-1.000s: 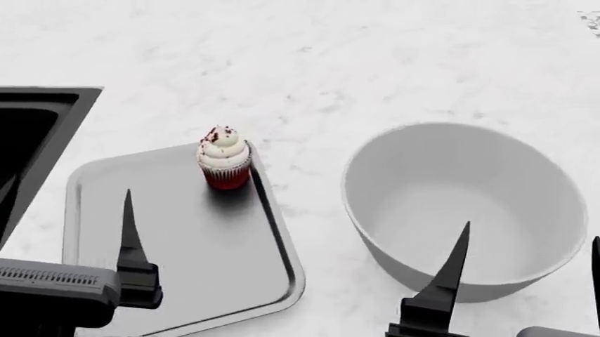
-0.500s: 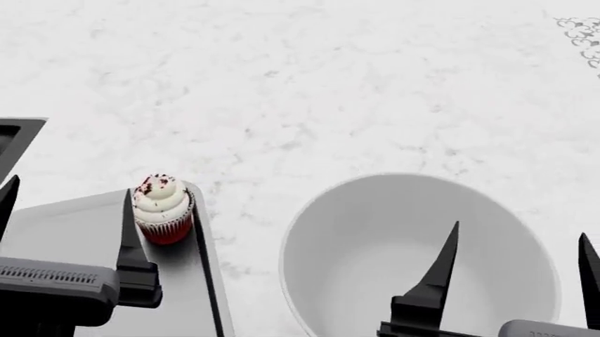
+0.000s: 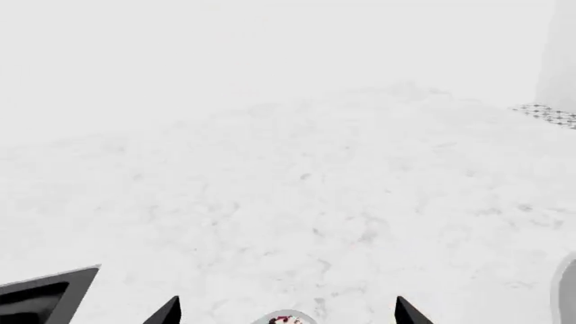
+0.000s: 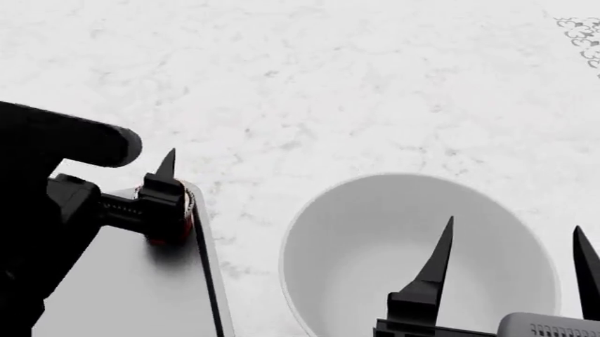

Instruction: Move the fresh-baked cupcake off the tray onto the counter, and place the bowl used for mixing into the sink.

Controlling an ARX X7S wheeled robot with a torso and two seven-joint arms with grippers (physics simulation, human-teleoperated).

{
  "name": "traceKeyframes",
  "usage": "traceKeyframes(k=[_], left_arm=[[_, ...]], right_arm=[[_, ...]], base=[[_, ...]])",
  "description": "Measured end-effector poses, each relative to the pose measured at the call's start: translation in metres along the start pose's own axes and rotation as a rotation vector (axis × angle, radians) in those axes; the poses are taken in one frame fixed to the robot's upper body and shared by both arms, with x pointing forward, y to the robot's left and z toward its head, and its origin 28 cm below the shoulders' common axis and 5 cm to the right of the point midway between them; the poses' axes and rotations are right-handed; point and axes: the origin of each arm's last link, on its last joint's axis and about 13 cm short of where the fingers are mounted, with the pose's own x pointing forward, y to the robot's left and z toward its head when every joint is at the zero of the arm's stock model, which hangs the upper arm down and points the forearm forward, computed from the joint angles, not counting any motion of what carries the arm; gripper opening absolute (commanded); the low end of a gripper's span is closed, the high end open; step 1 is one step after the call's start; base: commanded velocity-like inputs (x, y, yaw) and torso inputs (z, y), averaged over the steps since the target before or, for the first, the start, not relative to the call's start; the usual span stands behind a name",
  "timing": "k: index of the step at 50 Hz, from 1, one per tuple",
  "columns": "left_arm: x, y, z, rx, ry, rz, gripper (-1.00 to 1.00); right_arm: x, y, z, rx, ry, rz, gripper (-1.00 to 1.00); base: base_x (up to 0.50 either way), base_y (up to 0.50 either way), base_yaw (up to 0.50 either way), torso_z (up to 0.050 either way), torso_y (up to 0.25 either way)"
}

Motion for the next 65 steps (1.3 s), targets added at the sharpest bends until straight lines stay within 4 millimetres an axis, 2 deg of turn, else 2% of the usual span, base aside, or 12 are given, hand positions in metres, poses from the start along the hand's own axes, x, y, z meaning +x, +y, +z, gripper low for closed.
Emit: traceKeyframes(k=[6,16,36,49,50,61,65], left_arm=[[0.010,0.001,0.005,0.000,0.170,-0.062,1.00],[0.030,0.007,0.003,-0.015,0.342,-0.106,1.00],[0.059,0.011,-0.010,-0.018,0.466,-0.051,1.00],[0.078,0.012,-0.027,-0.029,0.525,-0.030,1.00],[0.079,0.012,-0.029,-0.029,0.527,-0.028,-1.00],[0.083,0.013,-0.031,-0.020,0.502,-0.011,-1.00],[0.079,0.011,-0.026,-0.027,0.477,-0.022,-1.00]], right_arm=[[-0.001,0.000,0.002,-0.005,-0.006,0.002,1.00],[-0.002,0.000,0.005,-0.016,-0.015,0.008,1.00],[-0.001,0.000,0.007,-0.026,-0.026,0.008,1.00],[-0.001,0.001,0.008,-0.031,-0.026,0.006,1.00],[-0.001,0.001,0.008,-0.032,-0.026,0.006,1.00],[-0.001,0.003,0.009,-0.035,-0.024,0.007,1.00],[-0.001,0.003,0.010,-0.035,-0.026,0.007,1.00]], base=[[0.00,0.00,0.00,0.000,0.000],[0.00,0.00,0.00,0.000,0.000],[0.00,0.00,0.00,0.000,0.000],[0.00,0.00,0.00,0.000,0.000],[0.00,0.00,0.00,0.000,0.000],[0.00,0.00,0.00,0.000,0.000],[0.00,0.00,0.00,0.000,0.000]])
